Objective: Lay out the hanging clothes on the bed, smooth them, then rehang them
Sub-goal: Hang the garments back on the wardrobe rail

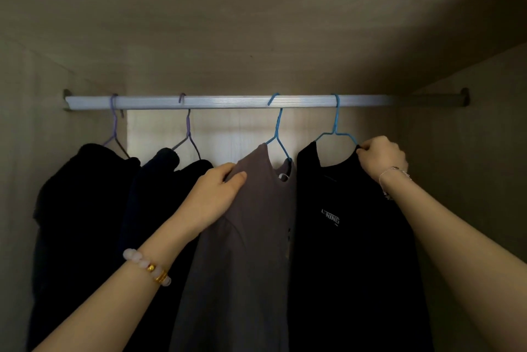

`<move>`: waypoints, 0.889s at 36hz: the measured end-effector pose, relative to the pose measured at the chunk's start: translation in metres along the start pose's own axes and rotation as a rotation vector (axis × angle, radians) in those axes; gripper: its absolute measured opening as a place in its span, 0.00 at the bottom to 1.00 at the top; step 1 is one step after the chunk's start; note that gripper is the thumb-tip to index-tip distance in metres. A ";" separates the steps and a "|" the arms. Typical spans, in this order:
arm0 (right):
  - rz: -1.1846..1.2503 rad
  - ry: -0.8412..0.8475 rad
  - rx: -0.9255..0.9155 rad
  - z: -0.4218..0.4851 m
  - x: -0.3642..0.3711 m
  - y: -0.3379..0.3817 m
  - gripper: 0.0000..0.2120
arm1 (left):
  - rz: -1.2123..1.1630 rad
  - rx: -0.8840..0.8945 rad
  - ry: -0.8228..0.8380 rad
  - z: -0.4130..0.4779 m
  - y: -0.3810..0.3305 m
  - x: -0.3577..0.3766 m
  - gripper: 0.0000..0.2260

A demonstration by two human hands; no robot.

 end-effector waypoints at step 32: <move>0.675 0.298 -0.352 -0.099 0.040 0.123 0.17 | 0.125 0.306 -0.044 -0.051 -0.047 -0.081 0.13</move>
Point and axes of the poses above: each hand's wrist, its own z-axis towards the middle knuckle, its own x-axis out of the palm, y = z × x, the point moved 8 cm from there along z, towards the middle knuckle, and after that the axes turned 5 degrees about z, right-handed, at the moved point
